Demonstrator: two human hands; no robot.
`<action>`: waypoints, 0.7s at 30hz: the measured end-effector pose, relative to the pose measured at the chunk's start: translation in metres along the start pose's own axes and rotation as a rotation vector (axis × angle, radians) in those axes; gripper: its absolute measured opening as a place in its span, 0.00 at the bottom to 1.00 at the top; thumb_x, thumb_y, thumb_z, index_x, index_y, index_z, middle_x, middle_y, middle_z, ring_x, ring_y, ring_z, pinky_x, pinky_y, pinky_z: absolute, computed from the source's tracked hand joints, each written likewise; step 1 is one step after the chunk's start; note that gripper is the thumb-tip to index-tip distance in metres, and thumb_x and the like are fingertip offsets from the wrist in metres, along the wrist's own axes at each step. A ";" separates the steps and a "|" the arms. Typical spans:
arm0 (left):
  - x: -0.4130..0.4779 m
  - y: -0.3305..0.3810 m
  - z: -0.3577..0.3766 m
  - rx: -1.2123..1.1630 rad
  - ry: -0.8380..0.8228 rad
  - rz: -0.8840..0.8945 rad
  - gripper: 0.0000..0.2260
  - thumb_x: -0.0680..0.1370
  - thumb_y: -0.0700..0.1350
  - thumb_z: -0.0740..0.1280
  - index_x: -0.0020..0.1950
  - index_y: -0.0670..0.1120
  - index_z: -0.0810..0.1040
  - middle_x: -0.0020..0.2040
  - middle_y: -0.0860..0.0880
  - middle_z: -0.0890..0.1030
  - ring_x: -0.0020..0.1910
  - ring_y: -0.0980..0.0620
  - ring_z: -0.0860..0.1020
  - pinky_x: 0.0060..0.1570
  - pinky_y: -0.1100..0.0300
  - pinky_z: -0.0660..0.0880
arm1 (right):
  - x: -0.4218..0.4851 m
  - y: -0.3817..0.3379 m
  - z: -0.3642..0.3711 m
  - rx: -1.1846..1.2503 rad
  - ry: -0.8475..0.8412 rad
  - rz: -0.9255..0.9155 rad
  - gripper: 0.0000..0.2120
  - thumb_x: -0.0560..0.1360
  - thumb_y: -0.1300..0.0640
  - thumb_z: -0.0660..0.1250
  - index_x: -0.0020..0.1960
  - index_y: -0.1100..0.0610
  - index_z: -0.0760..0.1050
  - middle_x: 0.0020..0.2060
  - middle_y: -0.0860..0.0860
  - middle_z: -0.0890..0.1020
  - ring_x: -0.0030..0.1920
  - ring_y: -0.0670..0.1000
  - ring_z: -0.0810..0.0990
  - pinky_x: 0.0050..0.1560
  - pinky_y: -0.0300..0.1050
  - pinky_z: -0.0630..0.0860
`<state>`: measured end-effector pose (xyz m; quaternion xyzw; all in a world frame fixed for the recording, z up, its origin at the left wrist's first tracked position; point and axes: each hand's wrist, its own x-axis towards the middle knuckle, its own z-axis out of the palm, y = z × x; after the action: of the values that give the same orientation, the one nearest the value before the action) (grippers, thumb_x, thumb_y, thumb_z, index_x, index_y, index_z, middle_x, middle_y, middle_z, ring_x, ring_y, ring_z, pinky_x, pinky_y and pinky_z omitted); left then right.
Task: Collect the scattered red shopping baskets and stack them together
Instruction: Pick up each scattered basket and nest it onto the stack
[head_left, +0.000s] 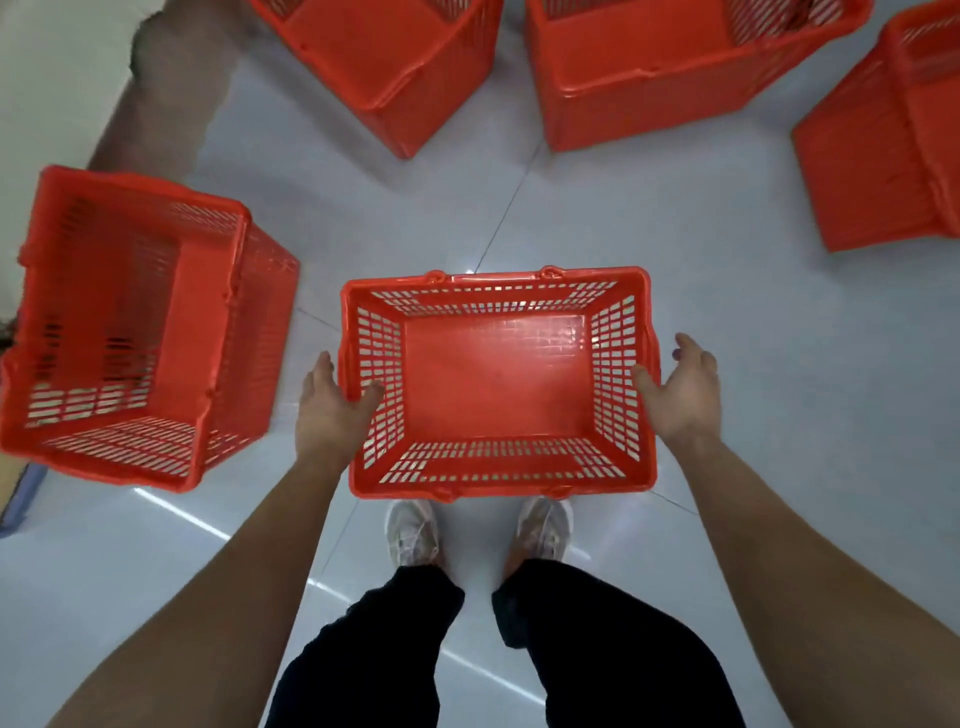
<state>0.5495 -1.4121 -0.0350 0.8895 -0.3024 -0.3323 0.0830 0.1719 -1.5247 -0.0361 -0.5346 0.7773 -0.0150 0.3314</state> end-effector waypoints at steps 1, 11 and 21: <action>0.013 -0.009 0.014 -0.005 0.003 -0.003 0.38 0.75 0.57 0.71 0.79 0.43 0.60 0.73 0.41 0.70 0.70 0.40 0.72 0.67 0.42 0.71 | 0.008 0.008 0.014 0.005 0.009 -0.006 0.34 0.76 0.47 0.69 0.76 0.59 0.62 0.67 0.59 0.71 0.67 0.61 0.71 0.66 0.58 0.70; 0.034 -0.048 0.060 -0.175 0.140 0.079 0.21 0.80 0.49 0.62 0.73 0.51 0.65 0.62 0.46 0.81 0.55 0.43 0.81 0.56 0.46 0.78 | 0.025 0.028 0.071 0.117 0.111 -0.106 0.25 0.79 0.56 0.62 0.75 0.56 0.61 0.65 0.58 0.75 0.64 0.59 0.75 0.65 0.55 0.72; -0.048 0.005 -0.091 -0.082 0.155 0.150 0.21 0.81 0.46 0.60 0.74 0.48 0.67 0.64 0.43 0.79 0.60 0.39 0.79 0.61 0.43 0.75 | -0.084 -0.031 -0.051 0.185 0.157 -0.078 0.21 0.81 0.59 0.57 0.73 0.54 0.64 0.62 0.56 0.78 0.61 0.57 0.77 0.64 0.53 0.73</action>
<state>0.5771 -1.3923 0.0620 0.8833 -0.3468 -0.2675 0.1671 0.1879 -1.4842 0.0578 -0.5288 0.7747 -0.1412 0.3168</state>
